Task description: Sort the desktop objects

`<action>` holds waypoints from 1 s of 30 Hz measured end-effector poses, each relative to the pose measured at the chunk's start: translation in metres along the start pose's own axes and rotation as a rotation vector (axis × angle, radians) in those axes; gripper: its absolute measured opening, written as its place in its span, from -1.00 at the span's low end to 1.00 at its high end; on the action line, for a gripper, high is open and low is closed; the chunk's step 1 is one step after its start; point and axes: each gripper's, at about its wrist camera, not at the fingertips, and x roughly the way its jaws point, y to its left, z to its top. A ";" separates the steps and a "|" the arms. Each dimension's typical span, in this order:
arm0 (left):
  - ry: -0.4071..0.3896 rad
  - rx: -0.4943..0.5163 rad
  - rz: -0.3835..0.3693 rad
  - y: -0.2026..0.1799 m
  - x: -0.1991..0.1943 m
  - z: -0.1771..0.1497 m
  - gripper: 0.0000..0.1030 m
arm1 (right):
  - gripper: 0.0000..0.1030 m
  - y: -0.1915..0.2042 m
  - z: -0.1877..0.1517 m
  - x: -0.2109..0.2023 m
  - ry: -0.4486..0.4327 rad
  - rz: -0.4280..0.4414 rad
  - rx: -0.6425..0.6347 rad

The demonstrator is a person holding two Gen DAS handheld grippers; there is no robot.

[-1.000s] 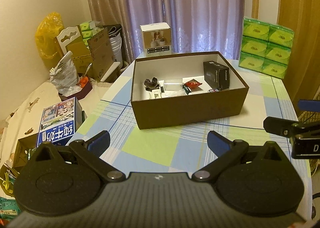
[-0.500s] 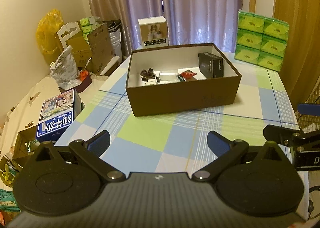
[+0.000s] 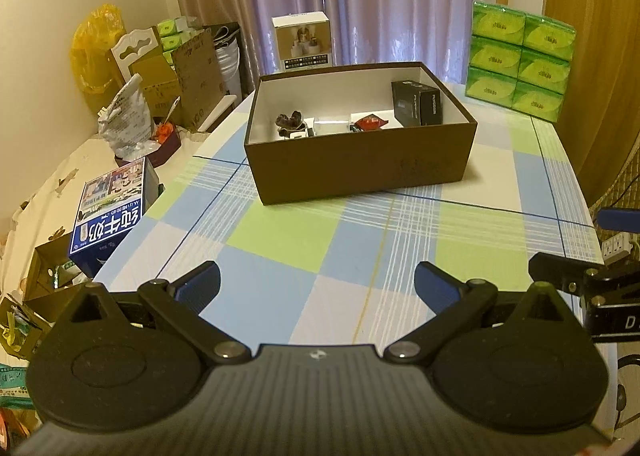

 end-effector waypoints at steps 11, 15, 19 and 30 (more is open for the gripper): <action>-0.001 0.006 -0.005 0.000 -0.001 -0.004 0.98 | 0.97 0.006 -0.001 0.002 -0.001 -0.004 -0.011; 0.003 0.009 -0.008 0.001 -0.001 -0.005 0.98 | 0.97 0.008 -0.002 0.002 0.003 -0.004 -0.012; 0.004 0.009 -0.011 0.003 -0.001 -0.006 0.98 | 0.97 0.011 -0.002 0.003 0.006 -0.007 -0.012; 0.004 0.012 -0.023 0.006 0.002 -0.006 0.98 | 0.97 0.014 -0.004 0.004 0.013 -0.016 -0.011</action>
